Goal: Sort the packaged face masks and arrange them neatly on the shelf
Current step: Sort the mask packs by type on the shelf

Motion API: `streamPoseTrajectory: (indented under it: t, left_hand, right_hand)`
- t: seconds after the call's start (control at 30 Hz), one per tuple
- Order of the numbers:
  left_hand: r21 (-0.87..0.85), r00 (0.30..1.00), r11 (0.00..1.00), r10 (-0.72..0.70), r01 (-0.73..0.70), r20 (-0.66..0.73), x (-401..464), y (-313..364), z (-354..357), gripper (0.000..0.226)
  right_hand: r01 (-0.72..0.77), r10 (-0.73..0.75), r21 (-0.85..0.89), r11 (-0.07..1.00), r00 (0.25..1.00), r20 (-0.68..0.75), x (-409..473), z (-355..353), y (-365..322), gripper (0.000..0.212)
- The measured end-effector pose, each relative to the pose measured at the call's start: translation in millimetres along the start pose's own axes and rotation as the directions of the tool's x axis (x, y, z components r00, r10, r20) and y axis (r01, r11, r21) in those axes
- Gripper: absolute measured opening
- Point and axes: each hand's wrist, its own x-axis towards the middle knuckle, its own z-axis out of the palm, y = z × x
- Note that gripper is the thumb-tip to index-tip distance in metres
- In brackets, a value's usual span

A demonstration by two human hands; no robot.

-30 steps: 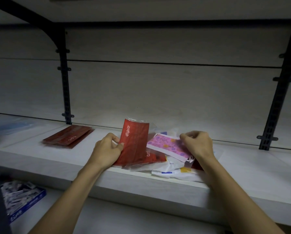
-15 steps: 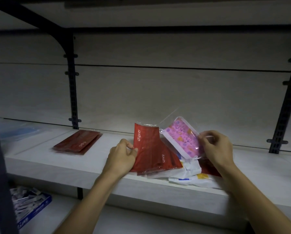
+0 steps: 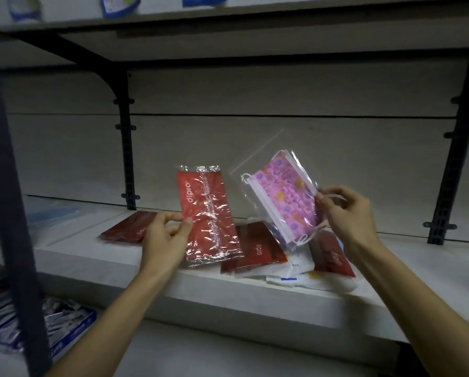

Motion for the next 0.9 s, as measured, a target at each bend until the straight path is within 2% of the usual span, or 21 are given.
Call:
streamPoseTrajectory:
  t: [0.17, 0.37, 0.57, 0.9]
  left_hand:
    - [0.017, 0.992, 1.0, -0.009, 0.012, -0.124, -23, 9, -22, 0.01]
    - [0.045, 0.968, 0.997, -0.043, 0.056, -0.247, -64, 5, -57, 0.009]
    - [0.106, 0.943, 0.993, -0.021, 0.059, -0.331, -78, 11, -104, 0.01]
    - [0.139, 0.929, 0.99, 0.019, 0.035, -0.37, -68, 16, -224, 0.012]
  right_hand:
    - [-0.005, -0.008, 0.078, 0.997, 0.987, 0.161, -17, 14, -18, 0.008]
    - [-0.014, -0.022, 0.104, 0.994, 0.943, 0.333, -47, 42, -20, 0.021]
    - [0.049, -0.089, 0.103, 0.993, 0.894, 0.439, -83, 75, -26, 0.028]
    - [-0.031, -0.071, 0.195, 0.98, 0.868, 0.492, -139, 180, -63, 0.019]
